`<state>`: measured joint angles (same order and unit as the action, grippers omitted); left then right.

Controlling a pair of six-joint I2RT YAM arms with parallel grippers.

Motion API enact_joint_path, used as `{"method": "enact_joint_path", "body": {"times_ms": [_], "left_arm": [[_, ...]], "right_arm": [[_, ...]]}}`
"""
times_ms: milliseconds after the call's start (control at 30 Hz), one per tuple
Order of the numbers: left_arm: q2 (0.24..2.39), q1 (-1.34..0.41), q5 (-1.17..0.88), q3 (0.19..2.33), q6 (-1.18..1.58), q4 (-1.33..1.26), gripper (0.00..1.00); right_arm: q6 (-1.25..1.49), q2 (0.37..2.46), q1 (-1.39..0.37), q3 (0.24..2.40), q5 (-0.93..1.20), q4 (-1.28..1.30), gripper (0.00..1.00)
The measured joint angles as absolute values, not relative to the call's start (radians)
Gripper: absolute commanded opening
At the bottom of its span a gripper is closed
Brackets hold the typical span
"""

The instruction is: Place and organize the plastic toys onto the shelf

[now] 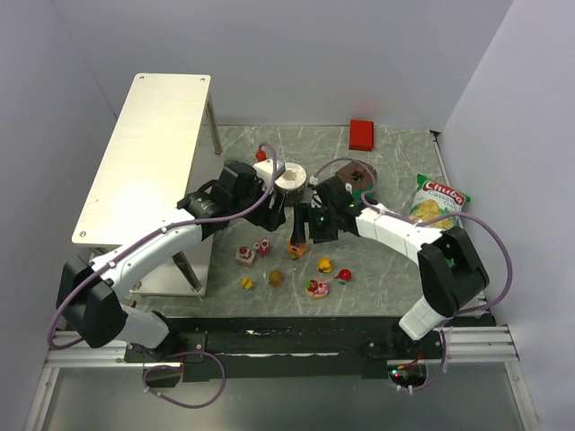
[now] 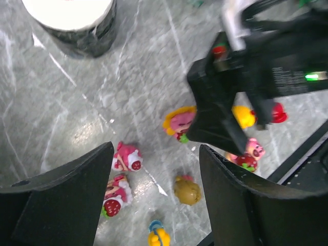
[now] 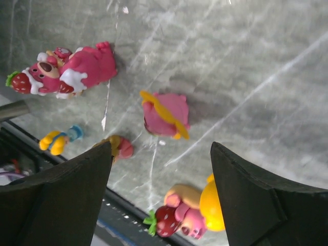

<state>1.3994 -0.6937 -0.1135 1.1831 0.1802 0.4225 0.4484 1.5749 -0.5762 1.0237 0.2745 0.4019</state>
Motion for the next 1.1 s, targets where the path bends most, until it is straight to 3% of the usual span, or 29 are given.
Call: {"method": "enact_joint_path", "body": {"times_ms": [133,267,333,567,833,900,933,967,1100], "left_arm": [[1.382,-0.694,-0.130,1.195,0.182,0.424,0.77],[1.377,-0.694,-0.142,1.214,0.182,0.425,0.77],[1.377,-0.694,-0.145,1.223,0.182,0.429,0.77],[1.362,-0.694,-0.159,1.252,0.181,0.431,0.78],[1.332,-0.694,-0.163,1.273,0.181,0.430,0.79],[1.330,-0.694,-0.164,1.274,0.181,0.430,0.79],[1.328,-0.694,-0.164,1.274,0.181,0.431,0.79],[1.326,-0.694,-0.164,1.274,0.181,0.431,0.79],[1.319,-0.694,-0.162,1.274,0.181,0.431,0.80]], "right_arm": [[0.382,1.616,-0.577,1.048,0.280,0.379,0.71],[0.317,1.662,-0.577,1.070,0.290,0.373,0.56],[0.281,1.686,-0.580,1.081,0.296,0.371,0.54],[0.234,1.697,-0.590,1.082,0.277,0.373,0.77],[0.250,1.651,-0.614,1.077,0.269,0.360,0.86],[0.263,1.643,-0.624,1.077,0.257,0.361,0.81],[0.272,1.641,-0.629,1.077,0.250,0.363,0.74],[0.285,1.640,-0.633,1.076,0.241,0.367,0.61],[0.363,1.588,-0.650,1.022,0.172,0.368,0.54]]}}
